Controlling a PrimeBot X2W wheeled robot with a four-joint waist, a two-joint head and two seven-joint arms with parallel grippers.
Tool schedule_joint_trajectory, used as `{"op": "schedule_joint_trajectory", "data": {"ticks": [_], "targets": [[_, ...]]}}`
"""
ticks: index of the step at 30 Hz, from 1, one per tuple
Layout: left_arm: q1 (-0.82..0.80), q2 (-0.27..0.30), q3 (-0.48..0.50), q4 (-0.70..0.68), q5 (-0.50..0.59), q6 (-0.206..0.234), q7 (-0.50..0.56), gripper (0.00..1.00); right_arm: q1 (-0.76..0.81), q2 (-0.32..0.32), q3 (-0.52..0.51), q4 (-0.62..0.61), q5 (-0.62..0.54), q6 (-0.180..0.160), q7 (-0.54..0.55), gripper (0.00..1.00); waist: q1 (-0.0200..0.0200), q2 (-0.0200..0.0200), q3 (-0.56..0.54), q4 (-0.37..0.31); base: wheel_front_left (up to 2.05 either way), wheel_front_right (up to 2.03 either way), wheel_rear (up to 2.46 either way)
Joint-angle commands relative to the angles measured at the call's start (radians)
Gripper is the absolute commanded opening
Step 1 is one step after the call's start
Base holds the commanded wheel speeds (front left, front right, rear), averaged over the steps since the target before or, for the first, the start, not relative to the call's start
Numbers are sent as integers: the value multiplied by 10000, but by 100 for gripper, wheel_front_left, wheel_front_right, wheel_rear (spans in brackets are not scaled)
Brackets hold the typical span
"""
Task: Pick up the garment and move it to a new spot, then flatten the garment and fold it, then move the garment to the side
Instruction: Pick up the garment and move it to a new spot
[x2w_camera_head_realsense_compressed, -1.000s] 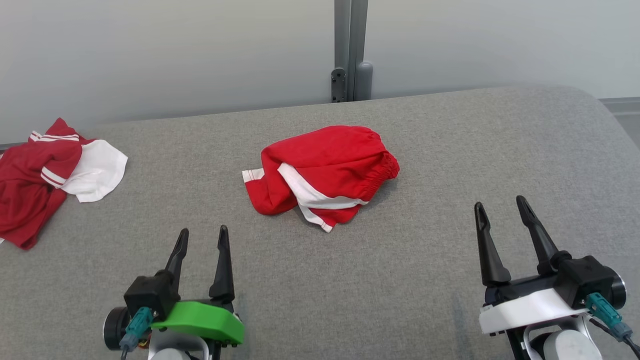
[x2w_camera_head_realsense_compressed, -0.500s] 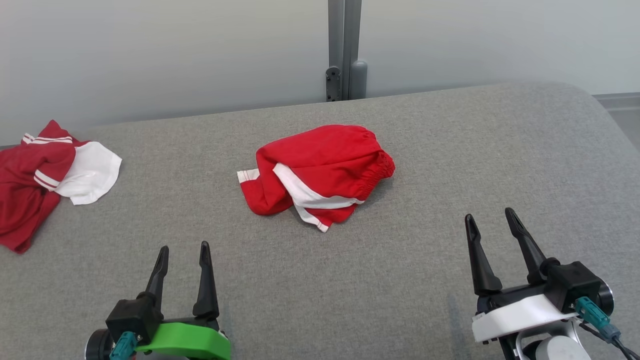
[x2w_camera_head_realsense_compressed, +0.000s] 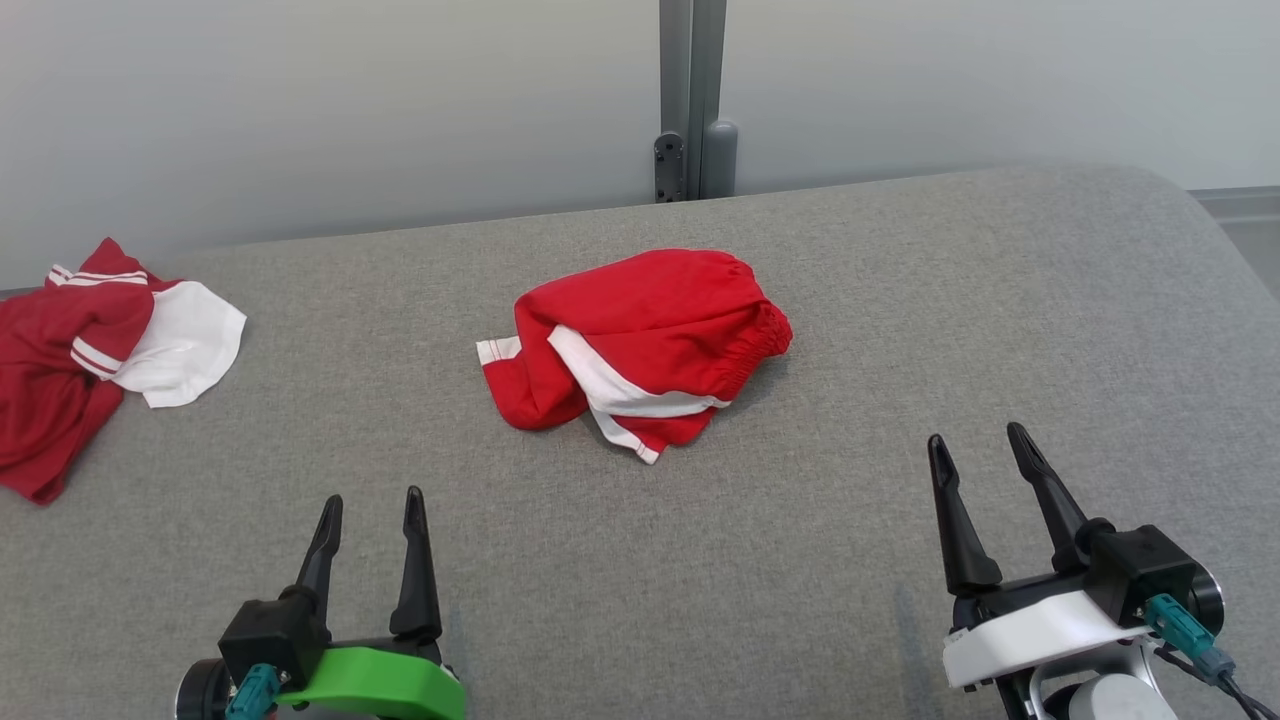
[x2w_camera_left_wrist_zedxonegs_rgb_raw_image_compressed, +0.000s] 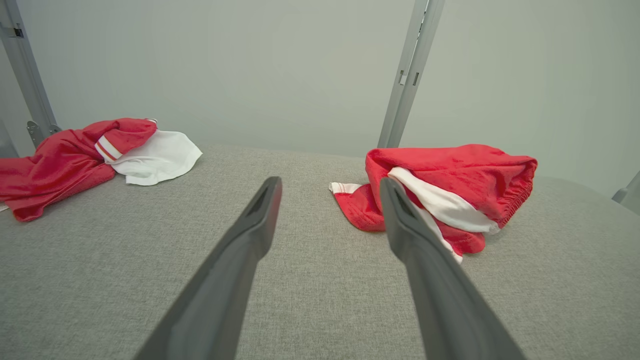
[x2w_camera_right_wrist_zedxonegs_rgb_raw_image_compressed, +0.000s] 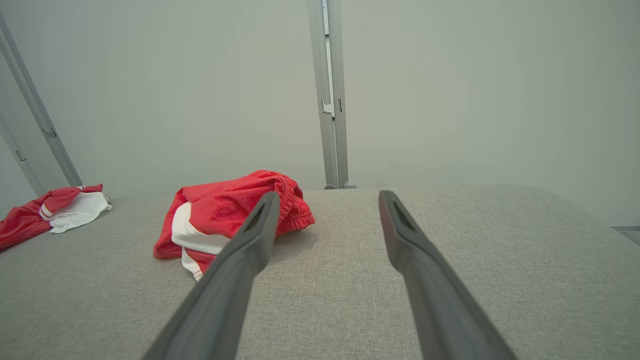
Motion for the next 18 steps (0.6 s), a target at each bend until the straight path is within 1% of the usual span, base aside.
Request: {"op": "schedule_joint_trajectory", "data": {"ticks": [1, 6, 11, 13, 18], "targets": [[94, -17, 44, 39, 69, -55, -5, 100, -13, -29, -22, 5, 75, 1, -31, 100, 0, 0, 0, 4, 0, 0, 0], [65, -50, 20, 96, 149, -136, -5, 100, 29, -29, -72, 14, -35, 1, -31, 100, 0, 0, 35, 78, 0, 0, 0], [-129, -84, -75, 75, 192, -157, -5, 100, -237, -29, -176, 275, -262, 1, -30, 100, 0, 0, 311, 405, 0, 0, 0], [-221, -100, -123, 36, 192, -179, -5, 100, -494, -28, -104, 594, -321, 1, -31, 100, 0, 0, 501, 590, 0, 0, 0], [-460, -113, -292, 28, 245, -207, -5, 100, -1468, -30, 206, 1820, 144, 1, -31, 100, 0, 0, 1013, 1227, 0, 0, 0]]}}
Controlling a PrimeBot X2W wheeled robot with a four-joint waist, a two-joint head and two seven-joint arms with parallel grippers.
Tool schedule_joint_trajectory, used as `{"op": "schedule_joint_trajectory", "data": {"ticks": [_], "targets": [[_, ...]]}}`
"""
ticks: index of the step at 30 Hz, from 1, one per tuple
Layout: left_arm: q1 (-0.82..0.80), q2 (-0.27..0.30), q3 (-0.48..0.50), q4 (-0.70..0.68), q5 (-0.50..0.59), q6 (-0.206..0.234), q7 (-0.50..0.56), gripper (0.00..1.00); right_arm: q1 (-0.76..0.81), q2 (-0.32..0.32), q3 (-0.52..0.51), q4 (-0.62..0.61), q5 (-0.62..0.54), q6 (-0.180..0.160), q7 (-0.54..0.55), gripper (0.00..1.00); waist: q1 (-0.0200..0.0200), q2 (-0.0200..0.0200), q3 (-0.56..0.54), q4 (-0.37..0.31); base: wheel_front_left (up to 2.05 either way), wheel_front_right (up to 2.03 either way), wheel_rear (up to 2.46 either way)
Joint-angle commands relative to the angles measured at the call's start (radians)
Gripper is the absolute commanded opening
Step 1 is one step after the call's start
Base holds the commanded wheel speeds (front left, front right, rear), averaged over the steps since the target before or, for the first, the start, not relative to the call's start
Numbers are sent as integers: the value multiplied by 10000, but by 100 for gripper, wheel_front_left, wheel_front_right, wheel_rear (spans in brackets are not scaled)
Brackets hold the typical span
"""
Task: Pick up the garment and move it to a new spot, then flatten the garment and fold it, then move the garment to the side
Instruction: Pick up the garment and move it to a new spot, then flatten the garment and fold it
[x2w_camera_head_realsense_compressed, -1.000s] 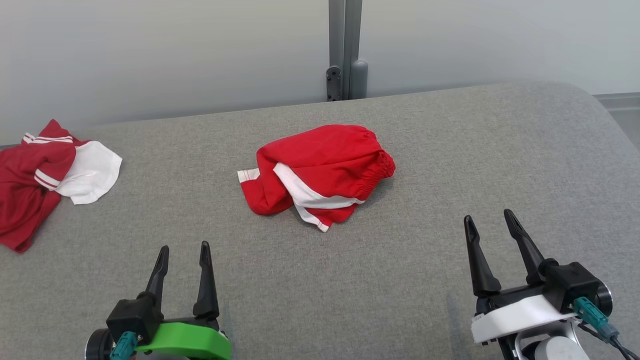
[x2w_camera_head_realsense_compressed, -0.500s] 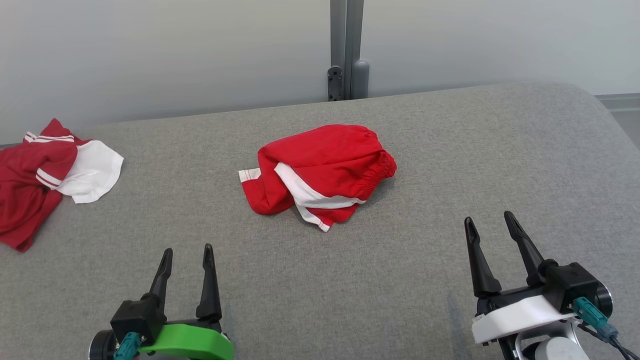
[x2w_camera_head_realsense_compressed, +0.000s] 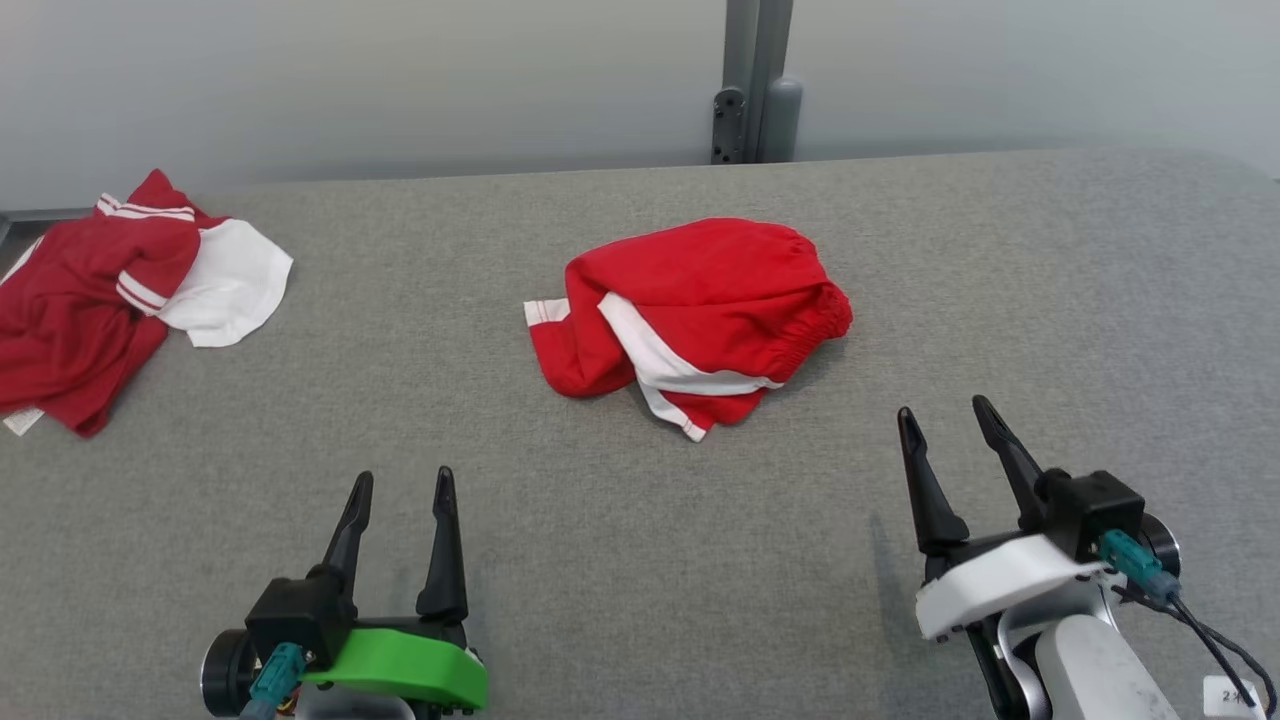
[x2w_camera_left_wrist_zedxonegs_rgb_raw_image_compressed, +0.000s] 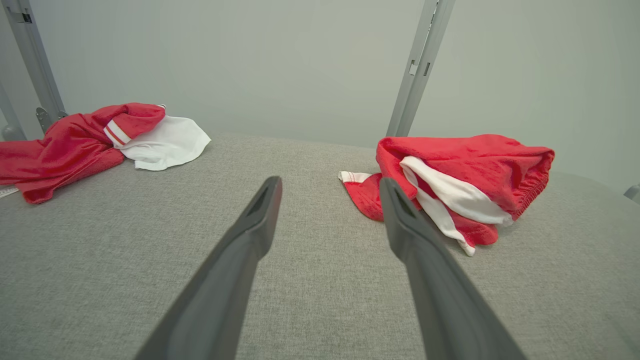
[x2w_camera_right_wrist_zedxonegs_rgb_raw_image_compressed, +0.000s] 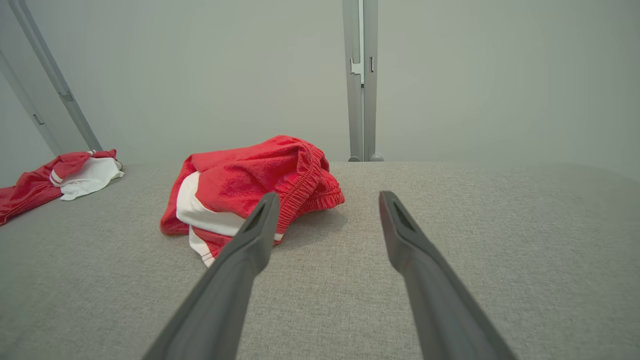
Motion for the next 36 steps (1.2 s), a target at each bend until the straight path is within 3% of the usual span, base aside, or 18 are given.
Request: {"op": "schedule_joint_trajectory", "data": {"ticks": [1, 8, 15, 27, 28, 30, 31, 36], "targets": [[-210, 5, -50, -5, 146, -28, -6, 100, -369, -30, 30, 357, 289, 1, -30, 100, 0, 0, 531, 643, 0, 0, 0], [-468, -10, -348, 6, 110, -34, -6, 100, -2038, -34, -164, 2467, 1145, 1, -31, 100, 0, 0, 1076, 1726, 0, 0, 0], [-573, -11, -643, 8, -38, 68, -6, 100, -3221, -36, -385, 4574, 1237, 1, -31, 100, 0, 0, 1342, 2608, 0, 0, 0], [-581, -13, -819, -38, -42, 144, -6, 100, -4352, -42, -995, 6189, 855, 1, -31, 100, 0, 0, 1564, 3077, 0, 0, 0], [-577, -13, -821, -36, -43, 161, -6, 100, -4426, -42, -947, 6199, 870, 1, -31, 65, 0, 0, 1570, 3066, 0, 0, 0], [-569, -14, -797, -25, -52, 190, -6, 100, -4527, -37, -796, 6069, 951, 1, -31, 12, 0, 0, 1565, 3017, 0, 0, 0], [-556, -14, -769, -15, -61, 201, -6, 100, -4551, -40, -686, 5943, 1006, 1, -31, 0, 0, 0, 1549, 2977, 0, 0, 0], [-520, -12, -710, 67, -73, 183, -6, 100, -4375, -33, 186, 4798, 1433, 1, -30, 0, 0, 0, 1391, 2720, 0, 0, 0]]}}
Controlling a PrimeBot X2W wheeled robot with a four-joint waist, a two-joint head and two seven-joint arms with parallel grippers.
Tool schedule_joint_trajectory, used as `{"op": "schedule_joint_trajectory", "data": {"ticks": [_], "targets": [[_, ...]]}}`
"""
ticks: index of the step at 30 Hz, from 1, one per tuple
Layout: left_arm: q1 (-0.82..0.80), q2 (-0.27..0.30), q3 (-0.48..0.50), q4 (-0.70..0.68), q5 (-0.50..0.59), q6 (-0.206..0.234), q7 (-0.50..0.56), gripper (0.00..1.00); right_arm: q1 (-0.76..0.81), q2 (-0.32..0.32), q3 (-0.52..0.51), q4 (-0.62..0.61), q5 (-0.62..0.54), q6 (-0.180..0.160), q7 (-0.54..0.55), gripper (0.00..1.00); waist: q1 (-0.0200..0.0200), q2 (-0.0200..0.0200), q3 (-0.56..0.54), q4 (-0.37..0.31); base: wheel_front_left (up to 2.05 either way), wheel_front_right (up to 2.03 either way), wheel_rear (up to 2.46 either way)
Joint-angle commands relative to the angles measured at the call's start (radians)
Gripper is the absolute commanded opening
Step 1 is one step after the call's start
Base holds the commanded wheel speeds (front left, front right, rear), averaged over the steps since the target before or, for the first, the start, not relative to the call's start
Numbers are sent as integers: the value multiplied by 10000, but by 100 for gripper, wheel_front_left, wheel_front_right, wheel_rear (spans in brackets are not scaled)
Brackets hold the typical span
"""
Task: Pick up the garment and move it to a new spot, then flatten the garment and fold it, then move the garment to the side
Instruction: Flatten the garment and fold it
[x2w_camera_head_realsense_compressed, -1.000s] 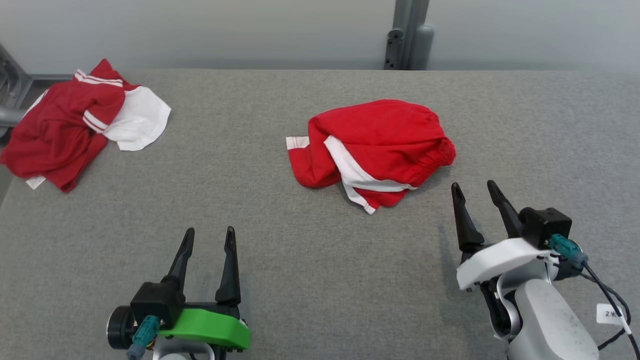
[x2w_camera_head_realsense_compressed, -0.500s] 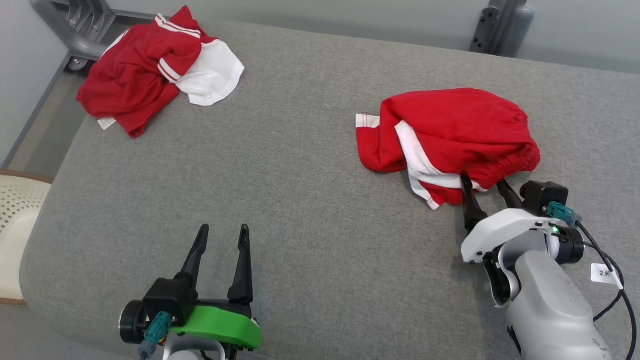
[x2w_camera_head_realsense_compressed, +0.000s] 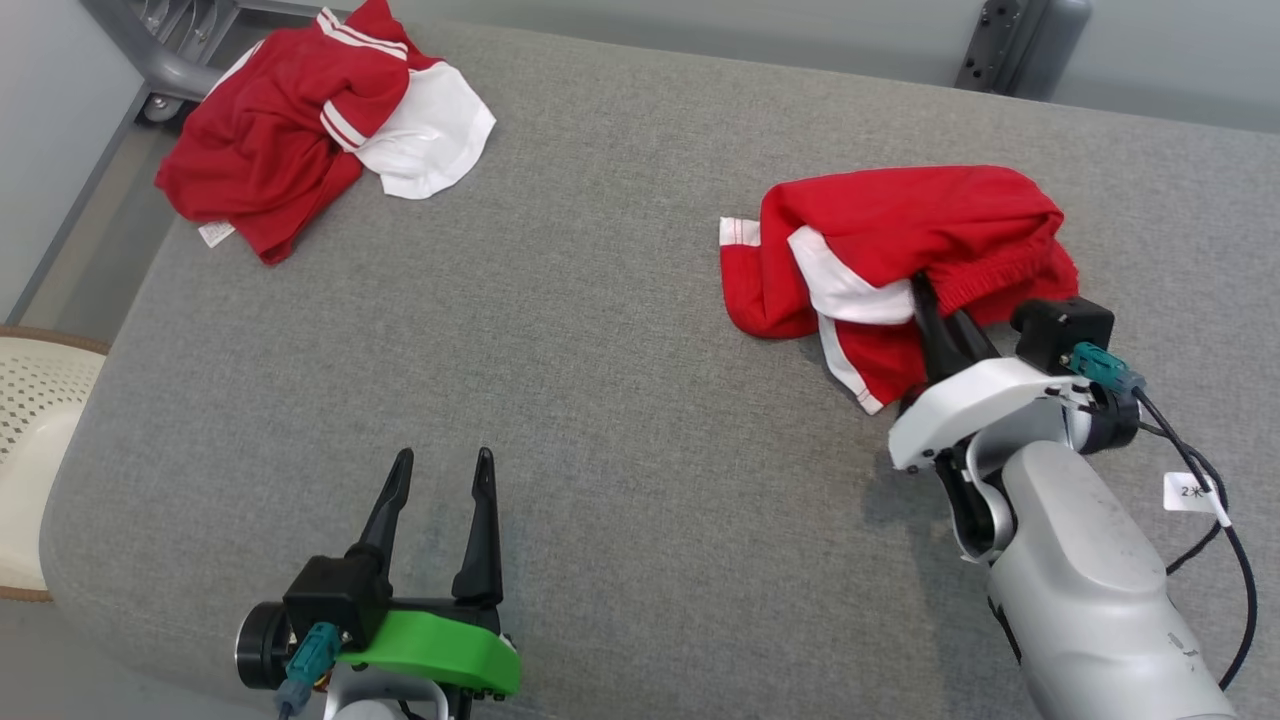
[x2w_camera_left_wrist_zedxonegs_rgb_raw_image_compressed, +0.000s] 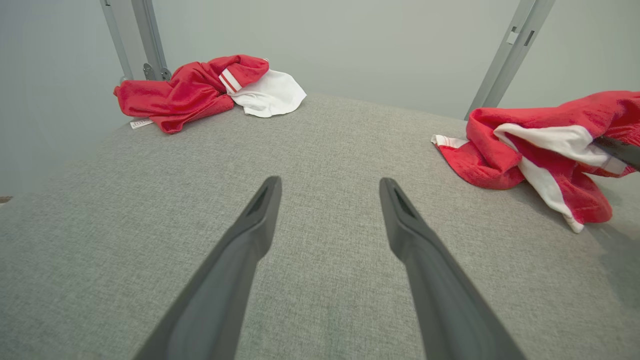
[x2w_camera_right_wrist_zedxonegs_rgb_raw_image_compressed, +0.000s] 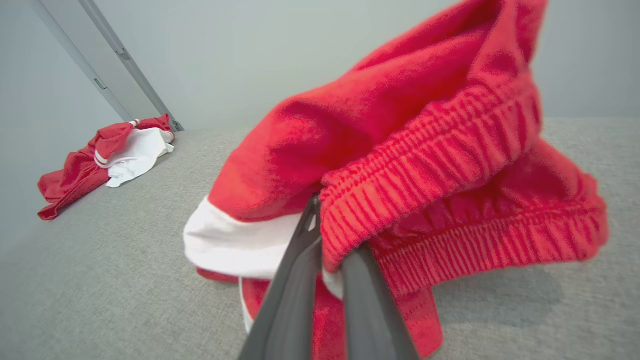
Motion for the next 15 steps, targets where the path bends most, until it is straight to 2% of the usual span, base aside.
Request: {"op": "schedule_joint_trajectory", "data": {"ticks": [1, 8, 15], "targets": [[-89, 3, 20, 25, 1, 17, -6, 100, 167, -34, 351, -427, 192, 1, -30, 0, 0, 0, -140, -173, 0, 0, 0], [-31, 4, 32, 127, 7, -6, -6, 100, 496, -39, 2526, -2765, 1272, 1, -31, 0, 0, 0, -495, -659, 0, 0, 0], [38, 6, 133, 224, 75, -29, -5, 100, -102, -37, 3618, -4605, 1937, 1, -30, 0, 0, 0, -783, -987, 0, 0, 0]]}}
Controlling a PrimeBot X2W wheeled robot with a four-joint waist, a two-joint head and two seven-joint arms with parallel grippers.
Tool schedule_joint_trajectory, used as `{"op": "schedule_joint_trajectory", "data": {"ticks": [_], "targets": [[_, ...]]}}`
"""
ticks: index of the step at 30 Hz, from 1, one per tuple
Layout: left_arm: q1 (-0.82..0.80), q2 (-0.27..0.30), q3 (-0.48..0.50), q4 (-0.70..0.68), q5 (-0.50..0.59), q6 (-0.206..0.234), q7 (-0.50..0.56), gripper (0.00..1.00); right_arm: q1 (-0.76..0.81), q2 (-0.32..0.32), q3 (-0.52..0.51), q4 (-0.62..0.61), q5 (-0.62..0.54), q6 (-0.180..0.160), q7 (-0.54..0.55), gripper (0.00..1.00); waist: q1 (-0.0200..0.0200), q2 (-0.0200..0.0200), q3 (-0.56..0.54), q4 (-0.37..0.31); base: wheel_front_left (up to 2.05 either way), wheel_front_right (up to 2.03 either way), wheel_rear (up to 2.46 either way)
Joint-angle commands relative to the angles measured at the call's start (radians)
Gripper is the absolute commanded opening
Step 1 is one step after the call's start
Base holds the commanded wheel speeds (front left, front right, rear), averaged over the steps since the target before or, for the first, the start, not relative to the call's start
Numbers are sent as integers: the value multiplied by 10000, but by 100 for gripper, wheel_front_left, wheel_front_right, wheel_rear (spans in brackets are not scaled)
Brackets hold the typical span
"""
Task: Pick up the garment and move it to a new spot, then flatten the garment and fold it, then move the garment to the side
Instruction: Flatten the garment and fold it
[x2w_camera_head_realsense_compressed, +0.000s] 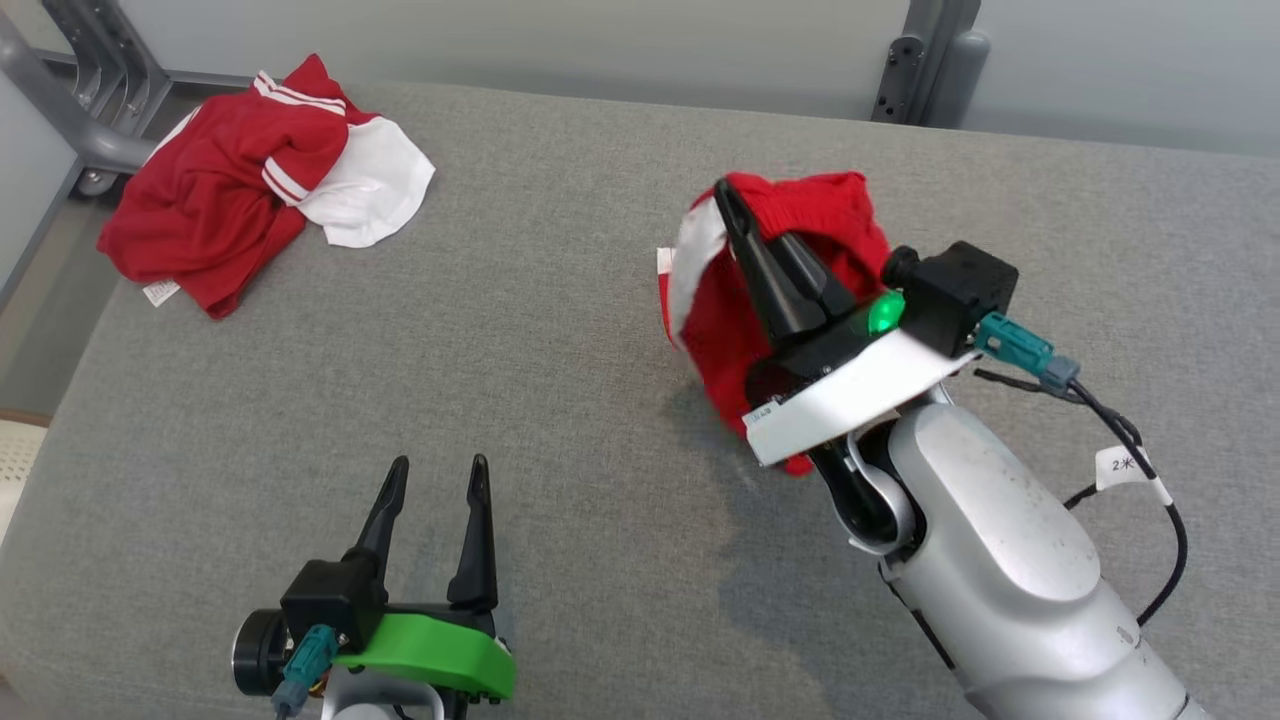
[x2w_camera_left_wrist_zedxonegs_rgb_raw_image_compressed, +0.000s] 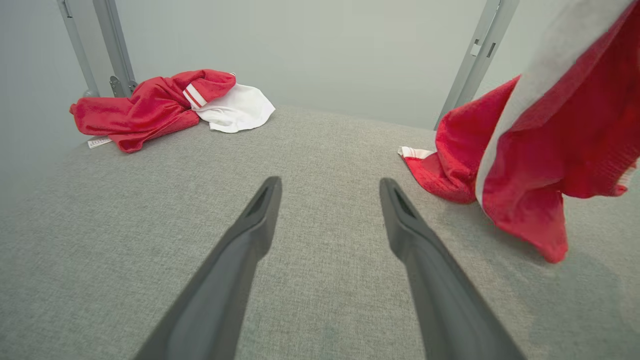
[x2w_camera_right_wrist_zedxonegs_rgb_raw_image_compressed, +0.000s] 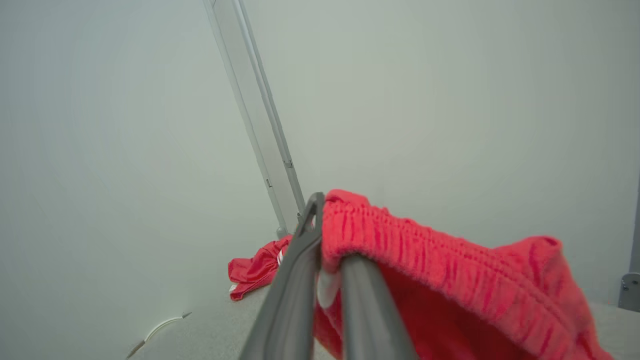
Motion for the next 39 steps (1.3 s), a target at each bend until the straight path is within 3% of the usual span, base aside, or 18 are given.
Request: {"op": "schedule_joint_trajectory", "data": {"ticks": [1, 7, 21, 36, 37, 38, 39], "targets": [[36, 9, 48, 12, 85, -6, -5, 100, -150, -44, 44, -262, 148, 1, -31, 0, 0, 0, -173, -172, 0, 0, 0], [118, 9, 142, -49, 105, -22, -5, 100, -51, -44, -245, -325, 302, 1, -29, 0, 0, 0, -271, -416, 0, 0, 0], [-173, 11, 116, -85, 196, -87, -5, 100, 785, -924, -2717, 2986, -349, 1, -31, 0, 0, 0, 258, -966, 0, 0, 0], [-275, 10, 74, -10, 225, -155, -5, 100, 1506, -1663, -3409, 3989, -139, 1, -31, 0, 0, 0, 461, -1231, 0, 0, 0], [-289, 10, 77, -3, 234, -164, -5, 100, 1532, -1650, -3498, 4009, -186, 1, -31, 2, 0, 0, 474, -1261, 0, 0, 0], [-298, 10, 72, -6, 244, -156, -5, 100, 1546, -1642, -3576, 4031, -268, 1, -31, 17, 0, 0, 484, -1297, 0, 0, 0], [-306, 10, 62, -4, 249, -156, -5, 100, 1564, -1623, -3624, 4038, -305, 1, -31, 24, 0, 0, 492, -1322, 0, 0, 0]]}}
